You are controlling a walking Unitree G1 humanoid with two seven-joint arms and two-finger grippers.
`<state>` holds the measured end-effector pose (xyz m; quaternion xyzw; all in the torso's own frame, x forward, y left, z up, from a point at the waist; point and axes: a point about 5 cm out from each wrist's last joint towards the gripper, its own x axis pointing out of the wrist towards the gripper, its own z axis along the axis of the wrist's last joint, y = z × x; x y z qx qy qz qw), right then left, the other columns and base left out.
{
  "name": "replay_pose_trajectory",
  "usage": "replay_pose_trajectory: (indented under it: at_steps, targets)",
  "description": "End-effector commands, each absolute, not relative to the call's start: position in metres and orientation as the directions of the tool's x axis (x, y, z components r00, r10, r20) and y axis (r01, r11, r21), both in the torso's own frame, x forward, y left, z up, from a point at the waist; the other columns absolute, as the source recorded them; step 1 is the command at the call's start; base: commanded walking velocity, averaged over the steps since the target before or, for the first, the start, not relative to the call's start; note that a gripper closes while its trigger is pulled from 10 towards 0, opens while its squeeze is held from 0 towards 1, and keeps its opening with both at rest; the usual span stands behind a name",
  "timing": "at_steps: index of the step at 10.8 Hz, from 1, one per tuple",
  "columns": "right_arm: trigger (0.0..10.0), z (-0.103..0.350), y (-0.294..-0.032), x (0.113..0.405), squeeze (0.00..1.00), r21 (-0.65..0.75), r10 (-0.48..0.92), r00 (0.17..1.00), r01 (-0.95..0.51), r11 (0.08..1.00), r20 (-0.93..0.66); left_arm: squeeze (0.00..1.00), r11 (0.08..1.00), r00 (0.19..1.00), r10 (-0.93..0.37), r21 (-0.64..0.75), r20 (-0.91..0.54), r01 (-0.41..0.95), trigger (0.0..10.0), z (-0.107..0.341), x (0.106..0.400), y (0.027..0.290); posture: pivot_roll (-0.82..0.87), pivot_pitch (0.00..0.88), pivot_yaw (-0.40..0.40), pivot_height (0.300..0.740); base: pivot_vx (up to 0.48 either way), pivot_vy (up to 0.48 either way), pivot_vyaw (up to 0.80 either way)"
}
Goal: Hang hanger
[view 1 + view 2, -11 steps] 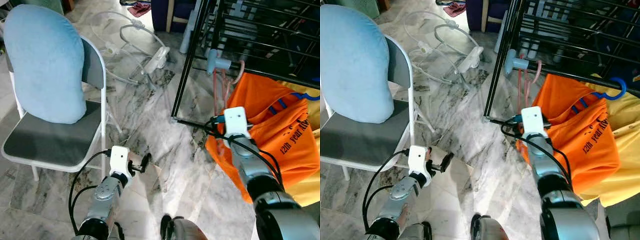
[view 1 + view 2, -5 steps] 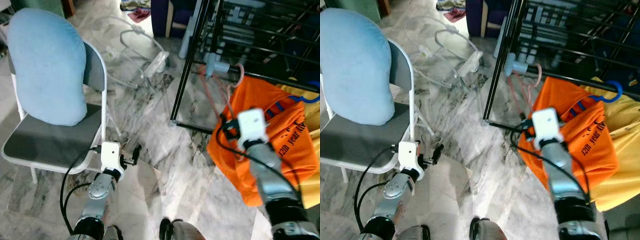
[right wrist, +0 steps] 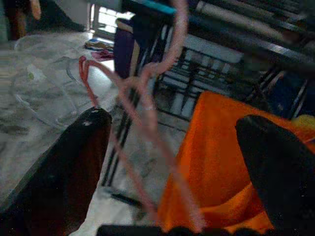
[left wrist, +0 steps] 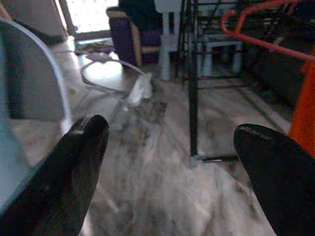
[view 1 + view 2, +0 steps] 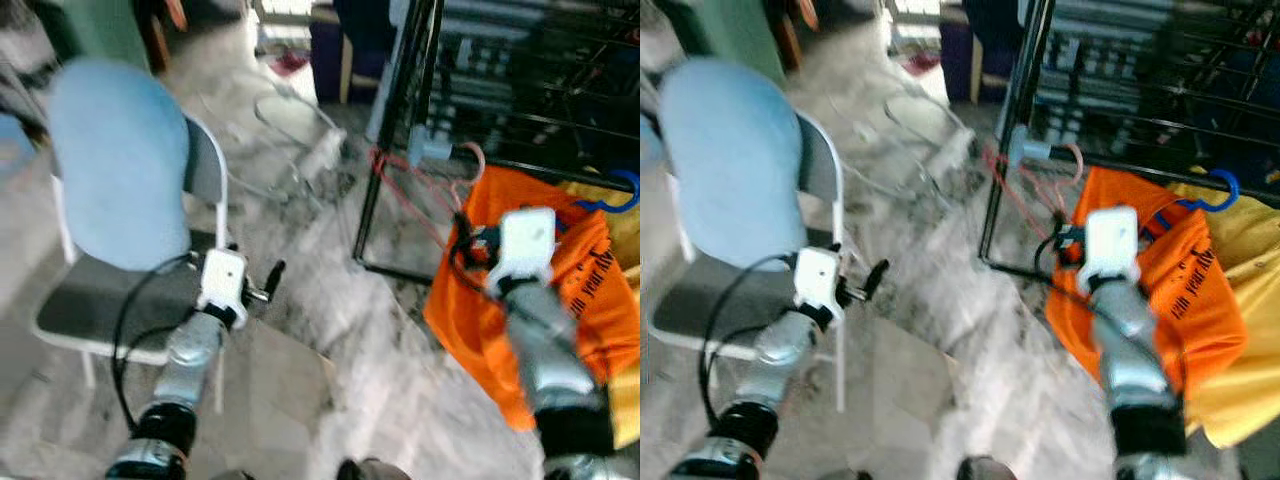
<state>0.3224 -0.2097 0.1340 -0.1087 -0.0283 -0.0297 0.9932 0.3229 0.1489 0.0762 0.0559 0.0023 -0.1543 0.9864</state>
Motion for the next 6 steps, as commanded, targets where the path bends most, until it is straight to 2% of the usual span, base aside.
replay_pose_trajectory:
  at_steps: [1,2,3,4,6]
  targets:
    - [10.0,0.140,-0.206,0.321,0.00,-0.198,-0.050,0.994,0.069,0.978,0.096,0.00,0.941,0.947,-0.319,0.108,-0.037,0.321,10.0,0.077,0.323,0.152,-0.07,0.041,-0.007,0.740,0.000,0.000,0.00]
    - [10.0,0.136,-0.194,0.318,0.00,-0.193,-0.007,0.995,0.026,0.981,0.095,0.00,0.932,0.943,-0.331,0.144,-0.045,0.334,10.0,0.078,0.320,0.157,-0.06,0.038,-0.009,0.740,0.000,0.000,0.00]
    - [10.0,0.129,-0.181,0.315,0.00,-0.118,0.039,0.997,-0.031,0.992,0.066,0.00,0.914,0.931,-0.360,0.179,-0.055,0.364,10.0,0.074,0.309,0.159,-0.04,0.030,-0.019,0.740,0.000,0.000,0.00]
    - [10.0,0.128,-0.176,0.313,0.00,-0.085,0.033,0.997,-0.027,0.996,0.067,0.00,0.921,0.937,-0.348,0.171,-0.039,0.350,10.0,0.075,0.303,0.159,-0.03,0.027,-0.025,0.740,0.000,0.000,0.00]
    - [10.0,0.124,-0.173,0.304,0.00,-0.114,0.029,0.997,-0.021,0.993,0.068,0.00,0.966,0.979,-0.197,0.181,0.051,0.185,10.0,0.081,0.287,0.167,-0.01,0.033,-0.037,0.740,0.000,0.000,0.00]
